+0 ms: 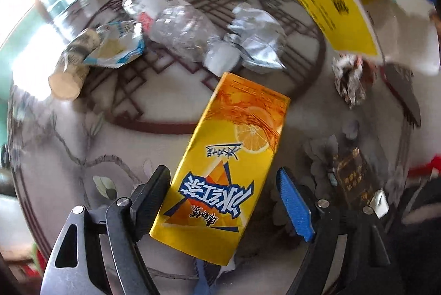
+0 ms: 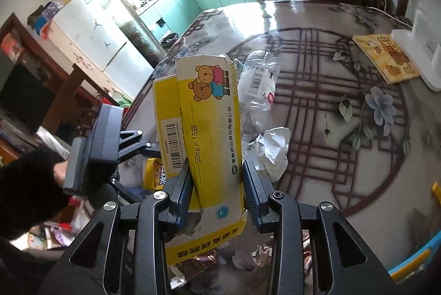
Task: Collect trash
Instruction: 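Grasp the yellow cardboard box with the right tool while the left tool grasps the yellow juice box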
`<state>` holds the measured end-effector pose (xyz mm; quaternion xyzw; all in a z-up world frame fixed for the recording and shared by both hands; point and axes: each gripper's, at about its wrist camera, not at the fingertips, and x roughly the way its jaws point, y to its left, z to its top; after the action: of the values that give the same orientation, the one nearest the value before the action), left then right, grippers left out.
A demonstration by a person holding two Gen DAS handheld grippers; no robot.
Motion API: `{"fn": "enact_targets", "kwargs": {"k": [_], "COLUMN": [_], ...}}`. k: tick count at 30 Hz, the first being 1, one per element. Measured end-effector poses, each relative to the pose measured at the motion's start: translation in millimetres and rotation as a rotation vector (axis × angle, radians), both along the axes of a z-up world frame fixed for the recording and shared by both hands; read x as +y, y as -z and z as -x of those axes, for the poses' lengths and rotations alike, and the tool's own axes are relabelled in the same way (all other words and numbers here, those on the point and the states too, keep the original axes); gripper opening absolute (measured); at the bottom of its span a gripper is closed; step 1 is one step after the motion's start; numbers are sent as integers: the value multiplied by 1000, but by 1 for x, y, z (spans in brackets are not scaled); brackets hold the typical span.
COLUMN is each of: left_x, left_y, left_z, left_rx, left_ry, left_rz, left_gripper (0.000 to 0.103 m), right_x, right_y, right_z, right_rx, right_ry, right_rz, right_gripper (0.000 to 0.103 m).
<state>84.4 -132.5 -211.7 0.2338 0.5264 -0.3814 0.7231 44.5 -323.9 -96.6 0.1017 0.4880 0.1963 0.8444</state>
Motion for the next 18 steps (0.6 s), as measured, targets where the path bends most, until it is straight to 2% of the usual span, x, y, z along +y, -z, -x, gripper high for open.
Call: {"fn": "enact_targets", "kwargs": {"k": [2,3,4,7,11,13,14,15,18], "left_x": [9,13,18,30,46,50,60,68,100], "left_y": [-3,-6,-8,-14,-38,-50,-60,-67,-83], "left_z": [-1,0,0,5,15,12,11,10,2], "left_rx": [2,9,20,17,-34,-57,-79,-93,-134], "left_ry": [-96,-133,-171,-250,-351,-404,-449,-480,-594], "left_rz": [37,73,104,143,193,219,231,229,206], "left_gripper": [78,75,68,64,60,55,43,16,15], "right_x": [4,4,3,1,12,23,29,34,50], "right_y": [1,2,3,3,-10,-19,-23,-27,-33], "right_z": [0,0,1,4,8,9,8,7,3], "right_rx": [20,31,38,53,30,14,7,0,-17], "right_ry": [40,69,95,153,193,200,201,201,195], "right_rz": [57,81,66,25,42,67,75,75,74], "right_gripper": [34,34,34,34,34,34,34,34,34]}}
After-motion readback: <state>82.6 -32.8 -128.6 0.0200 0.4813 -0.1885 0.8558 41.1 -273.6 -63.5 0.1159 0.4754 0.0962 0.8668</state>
